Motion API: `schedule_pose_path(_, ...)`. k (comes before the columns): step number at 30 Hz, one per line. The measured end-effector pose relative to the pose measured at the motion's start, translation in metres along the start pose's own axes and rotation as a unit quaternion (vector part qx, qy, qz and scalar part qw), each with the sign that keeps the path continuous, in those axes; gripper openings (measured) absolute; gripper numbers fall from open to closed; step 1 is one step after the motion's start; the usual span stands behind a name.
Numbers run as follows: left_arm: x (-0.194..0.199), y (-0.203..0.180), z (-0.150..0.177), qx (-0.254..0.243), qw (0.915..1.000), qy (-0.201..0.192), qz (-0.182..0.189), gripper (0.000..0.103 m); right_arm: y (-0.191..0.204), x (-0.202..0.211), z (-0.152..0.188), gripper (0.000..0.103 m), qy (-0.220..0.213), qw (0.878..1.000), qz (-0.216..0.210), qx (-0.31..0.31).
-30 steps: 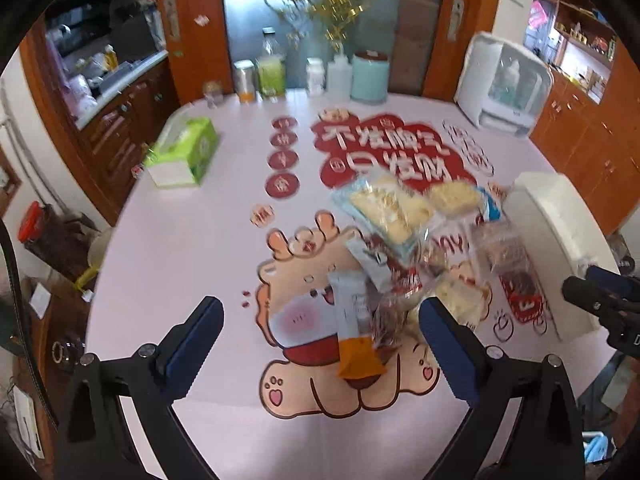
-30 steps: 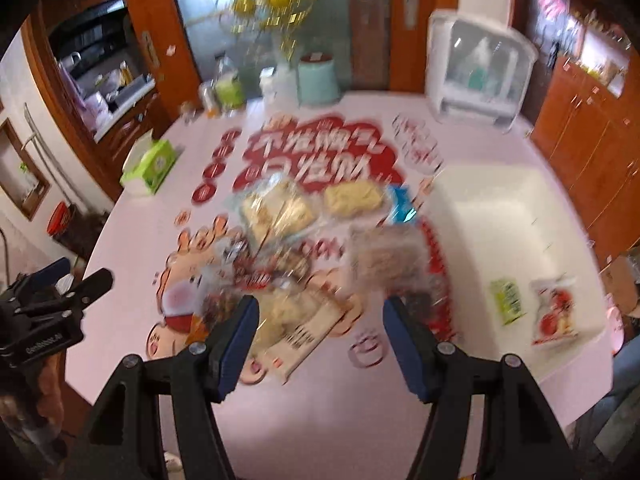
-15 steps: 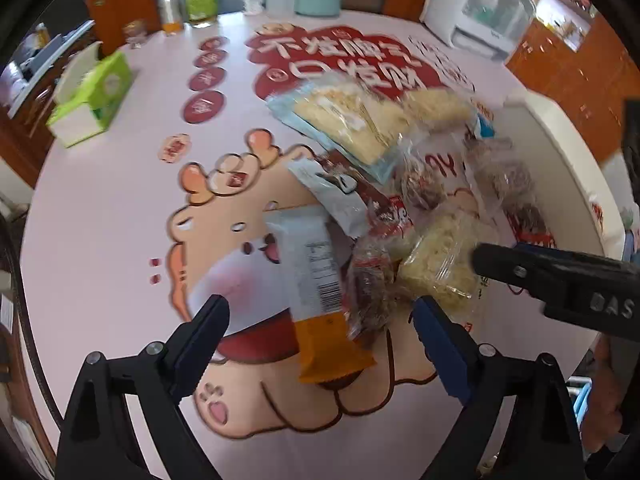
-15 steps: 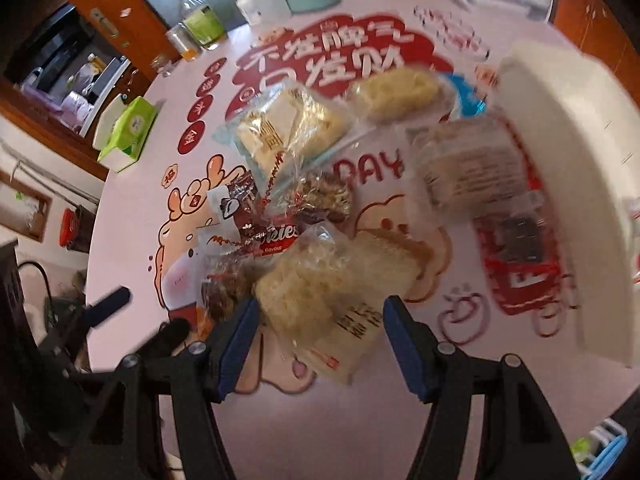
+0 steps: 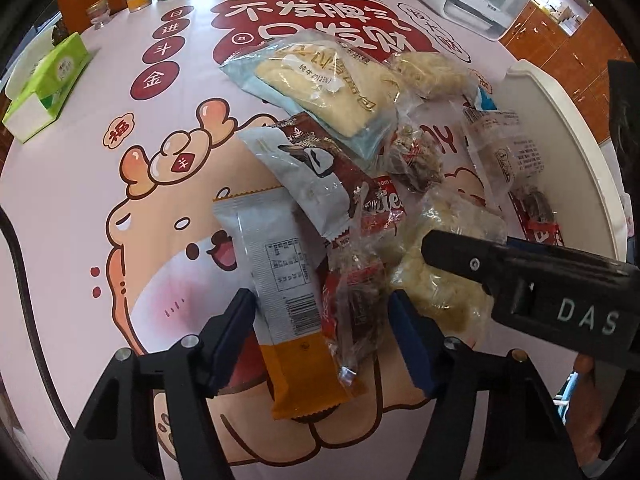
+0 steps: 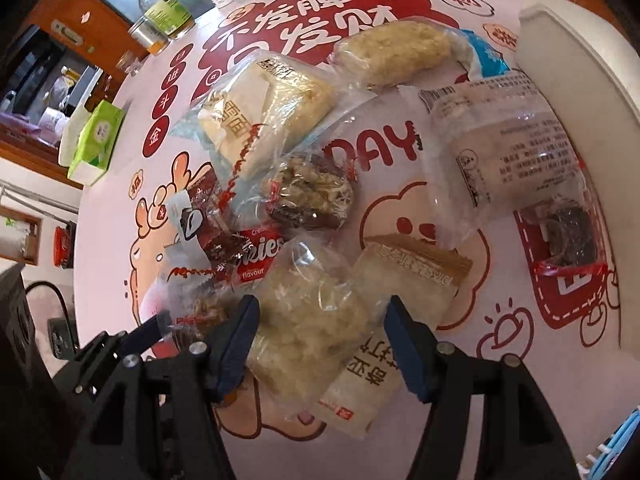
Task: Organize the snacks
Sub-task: 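Grasp the brown snack bag with the left tool while the right tool grasps the clear pastry bag, then carry both bags into the white bin and release them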
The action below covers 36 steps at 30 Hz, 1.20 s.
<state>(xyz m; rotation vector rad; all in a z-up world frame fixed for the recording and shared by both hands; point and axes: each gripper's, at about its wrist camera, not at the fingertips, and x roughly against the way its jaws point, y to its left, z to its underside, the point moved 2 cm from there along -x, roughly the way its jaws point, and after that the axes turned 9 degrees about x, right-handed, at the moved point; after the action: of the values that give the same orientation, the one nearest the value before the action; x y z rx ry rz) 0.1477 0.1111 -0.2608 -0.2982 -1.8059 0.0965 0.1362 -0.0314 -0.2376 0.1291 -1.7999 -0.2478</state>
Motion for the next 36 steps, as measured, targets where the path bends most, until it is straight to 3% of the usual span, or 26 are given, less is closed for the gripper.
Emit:
schedule_pose_path(1, 0.000, 0.000, -0.001, 0.000, 1.0000, -0.002, 0.000, 0.064, 0.001, 0.000, 0.000, 0.051, -0.002, 1.000, -0.003, 0.003)
schedule_pose_path(6, 0.007, 0.000, 0.001, -0.006, 0.9998, -0.019, -0.001, 0.058, 0.003, 0.003, 0.001, 0.046, -0.015, 1.000, -0.004, 0.016)
schedule_pose_path(8, 0.015, -0.002, 0.001, -0.011, 0.9994, -0.033, 0.004, 0.051, 0.005, 0.006, 0.002, 0.045, -0.022, 1.000, 0.000, 0.023)
schedule_pose_path(9, 0.020, -0.003, 0.001, -0.013, 0.9990, -0.042, 0.009, 0.039, 0.005, 0.010, 0.003, 0.044, -0.028, 0.999, 0.004, 0.026)
schedule_pose_path(10, 0.027, -0.006, 0.000, -0.017, 0.9983, -0.054, 0.014, 0.032, 0.006, 0.012, 0.003, 0.043, -0.031, 0.999, 0.004, 0.028)
schedule_pose_path(16, 0.030, 0.001, 0.003, 0.011, 0.9991, -0.018, 0.036, 0.032, 0.001, 0.027, 0.008, 0.042, -0.046, 0.999, 0.008, 0.027)
schedule_pose_path(19, 0.040, 0.000, 0.008, 0.016, 0.9984, -0.023, 0.048, 0.032, -0.002, 0.038, 0.012, 0.042, -0.057, 0.998, 0.007, 0.021)
schedule_pose_path(26, 0.089, -0.014, 0.009, 0.003, 0.9937, -0.063, 0.093, 0.032, -0.013, 0.076, 0.021, 0.041, -0.094, 0.996, 0.005, 0.010)
schedule_pose_path(31, 0.131, -0.041, 0.009, -0.036, 0.9873, -0.106, 0.112, 0.032, -0.017, 0.109, 0.033, 0.041, -0.122, 0.992, 0.012, 0.007)
schedule_pose_path(36, 0.161, -0.079, 0.007, -0.084, 0.9772, -0.146, 0.130, 0.032, -0.021, 0.157, 0.047, 0.041, -0.173, 0.983, 0.055, 0.020)
